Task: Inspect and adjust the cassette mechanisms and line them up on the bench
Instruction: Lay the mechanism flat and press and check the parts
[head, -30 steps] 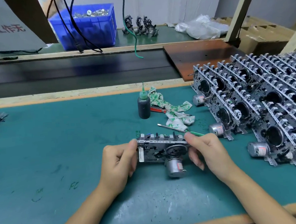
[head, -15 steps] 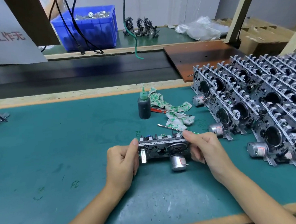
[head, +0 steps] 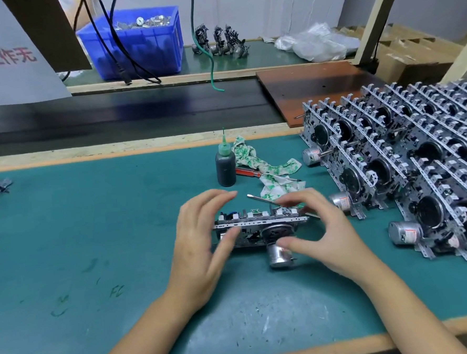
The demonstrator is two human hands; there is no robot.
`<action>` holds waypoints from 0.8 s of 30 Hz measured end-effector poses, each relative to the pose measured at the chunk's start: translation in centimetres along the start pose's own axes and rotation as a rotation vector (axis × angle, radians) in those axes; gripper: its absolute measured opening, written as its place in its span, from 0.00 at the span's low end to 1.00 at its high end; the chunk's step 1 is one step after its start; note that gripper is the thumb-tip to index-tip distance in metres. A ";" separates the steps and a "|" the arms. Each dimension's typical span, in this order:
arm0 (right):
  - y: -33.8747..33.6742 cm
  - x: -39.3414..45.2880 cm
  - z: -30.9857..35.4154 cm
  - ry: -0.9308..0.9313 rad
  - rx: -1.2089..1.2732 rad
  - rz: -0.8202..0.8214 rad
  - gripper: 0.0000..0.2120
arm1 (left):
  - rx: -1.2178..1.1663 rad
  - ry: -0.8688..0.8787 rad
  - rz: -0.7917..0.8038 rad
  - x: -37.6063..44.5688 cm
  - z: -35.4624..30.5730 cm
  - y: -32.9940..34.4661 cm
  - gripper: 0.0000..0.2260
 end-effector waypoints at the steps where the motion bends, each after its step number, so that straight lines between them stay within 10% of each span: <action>1: 0.5 0.0 0.0 -0.003 -0.037 0.029 0.22 | 0.052 0.052 0.041 -0.1 -0.6 0.6 0.16; 10: 0.5 0.2 -0.9 0.069 0.181 -0.028 0.19 | 0.403 0.435 -0.009 -1.4 -4.5 1.5 0.14; 24: 1.0 0.4 -1.3 0.157 0.342 -0.002 0.17 | 0.241 0.303 0.082 -1.7 -4.5 1.7 0.19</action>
Point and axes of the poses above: each hand's wrist, its own x-axis towards the middle knuckle, its own y-axis out of the palm, z = x × y, the point moved 10 cm from there along x, towards the middle knuckle, and after that the axes turned 6 degrees about -y, right-handed, at the moved point
